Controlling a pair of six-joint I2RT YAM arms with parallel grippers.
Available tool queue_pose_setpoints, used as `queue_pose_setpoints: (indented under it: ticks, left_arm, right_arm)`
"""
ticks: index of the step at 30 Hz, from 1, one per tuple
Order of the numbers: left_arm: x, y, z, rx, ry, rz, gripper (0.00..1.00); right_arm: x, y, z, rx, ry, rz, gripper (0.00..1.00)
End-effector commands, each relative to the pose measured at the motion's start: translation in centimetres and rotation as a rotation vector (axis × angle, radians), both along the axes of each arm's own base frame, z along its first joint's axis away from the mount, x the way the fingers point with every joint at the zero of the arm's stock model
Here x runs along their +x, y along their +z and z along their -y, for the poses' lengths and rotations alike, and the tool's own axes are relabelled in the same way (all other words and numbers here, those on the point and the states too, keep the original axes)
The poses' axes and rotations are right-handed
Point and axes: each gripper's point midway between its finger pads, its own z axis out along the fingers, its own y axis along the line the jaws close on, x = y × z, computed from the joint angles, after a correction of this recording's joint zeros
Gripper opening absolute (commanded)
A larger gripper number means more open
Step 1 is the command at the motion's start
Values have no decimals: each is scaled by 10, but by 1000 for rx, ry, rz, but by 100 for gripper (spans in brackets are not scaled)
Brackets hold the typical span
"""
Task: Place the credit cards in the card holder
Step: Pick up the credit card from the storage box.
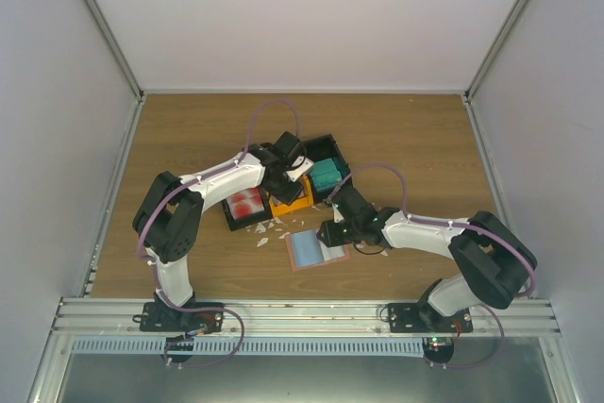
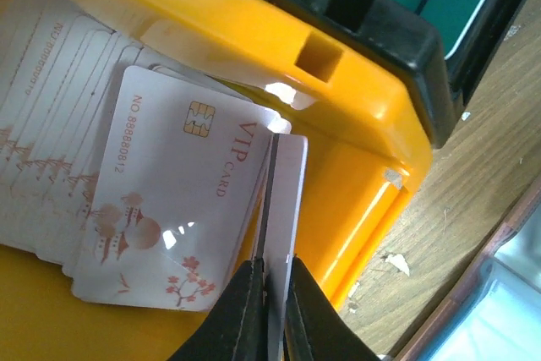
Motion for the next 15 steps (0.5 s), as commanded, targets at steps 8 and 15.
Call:
queue_pose_setpoints:
  ticks: [8,15]
  left_arm:
    - [24,37,-2,-38,54,130,0]
    - [40,57,-14,-76,165,197,0]
  right_arm:
    - [26,37,3,41,-99,132,36]
    - [53,102,-32,247,-93,274,49]
